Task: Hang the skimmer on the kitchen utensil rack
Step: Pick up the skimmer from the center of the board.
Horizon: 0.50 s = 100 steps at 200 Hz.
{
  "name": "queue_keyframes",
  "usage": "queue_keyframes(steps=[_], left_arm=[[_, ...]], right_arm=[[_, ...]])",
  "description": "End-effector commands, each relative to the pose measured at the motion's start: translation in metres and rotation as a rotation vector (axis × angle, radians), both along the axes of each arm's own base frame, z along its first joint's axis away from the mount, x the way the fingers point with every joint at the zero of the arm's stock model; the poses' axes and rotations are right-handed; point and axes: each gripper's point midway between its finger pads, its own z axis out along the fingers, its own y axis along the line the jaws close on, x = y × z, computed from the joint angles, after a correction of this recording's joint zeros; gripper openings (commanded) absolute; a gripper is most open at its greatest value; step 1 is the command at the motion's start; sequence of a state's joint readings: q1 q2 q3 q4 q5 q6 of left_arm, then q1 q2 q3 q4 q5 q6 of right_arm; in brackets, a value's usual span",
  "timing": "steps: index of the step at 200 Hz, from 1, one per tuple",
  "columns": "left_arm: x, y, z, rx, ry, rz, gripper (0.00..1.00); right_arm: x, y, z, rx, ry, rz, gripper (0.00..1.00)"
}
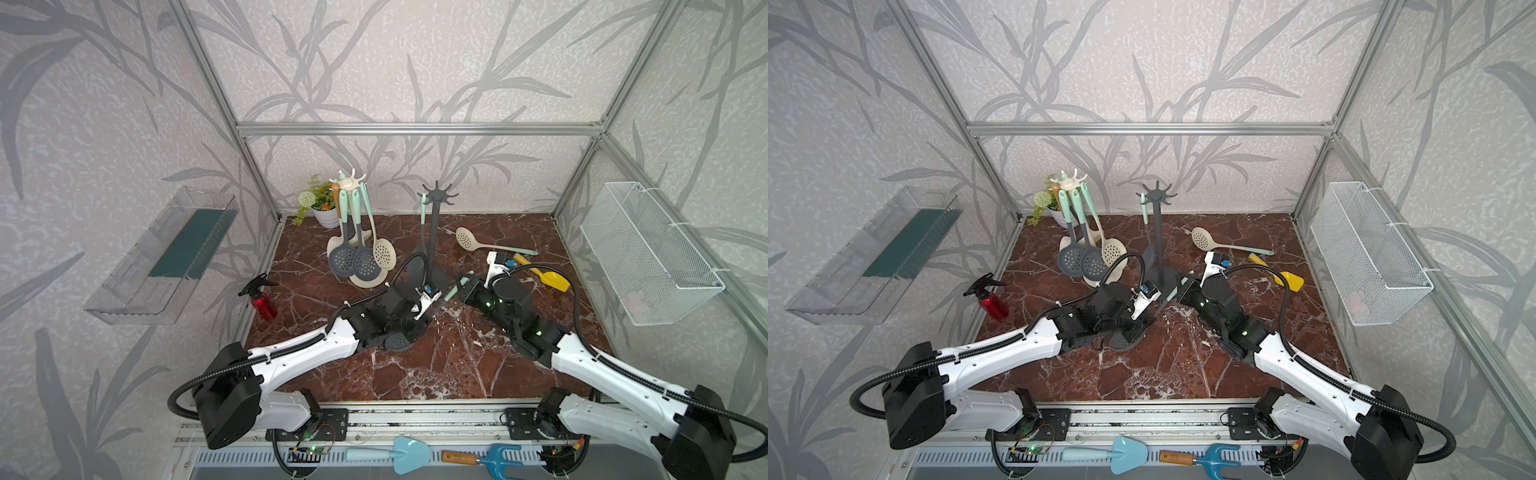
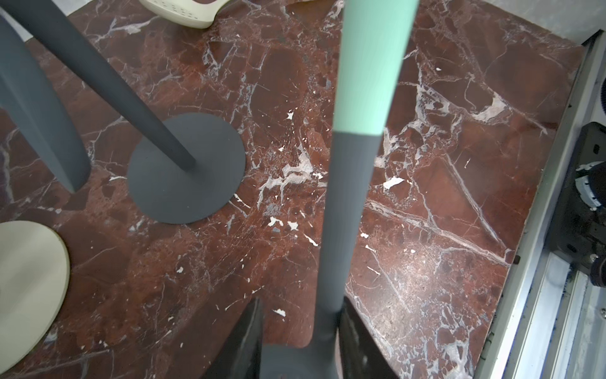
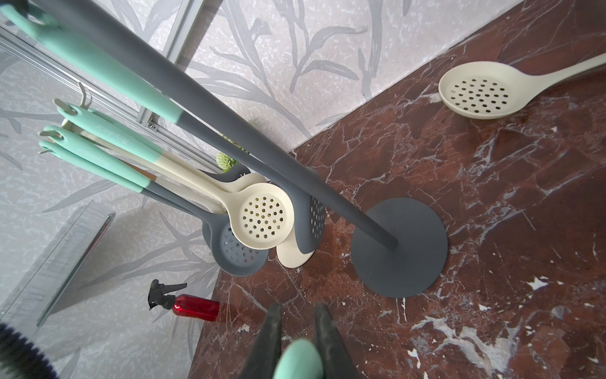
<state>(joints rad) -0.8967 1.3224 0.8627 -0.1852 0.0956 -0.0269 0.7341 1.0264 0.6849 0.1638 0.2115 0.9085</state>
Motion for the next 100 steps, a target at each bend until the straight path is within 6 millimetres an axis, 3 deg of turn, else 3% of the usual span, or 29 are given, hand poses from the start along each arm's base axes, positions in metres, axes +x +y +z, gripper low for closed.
queue_keyframes(steps=[1,62,81,100], left_arm=[[0.003,-0.003,-0.005,-0.008,0.005,0.011,0.37],[0.003,-0.012,-0.011,-0.028,0.037,0.004,0.29],[0.003,-0.014,-0.008,-0.036,0.033,-0.007,0.23],[0.003,-0.014,-0.007,-0.028,0.03,-0.01,0.1]], right_arm=[[-0.005,0.002,0.035,0.046,-0.062,0.022,0.06],[-0.009,0.005,0.042,0.041,-0.073,0.046,0.06],[-0.01,0.009,0.043,0.03,-0.081,0.067,0.06],[-0.011,0.008,0.043,0.017,-0.085,0.074,0.06]])
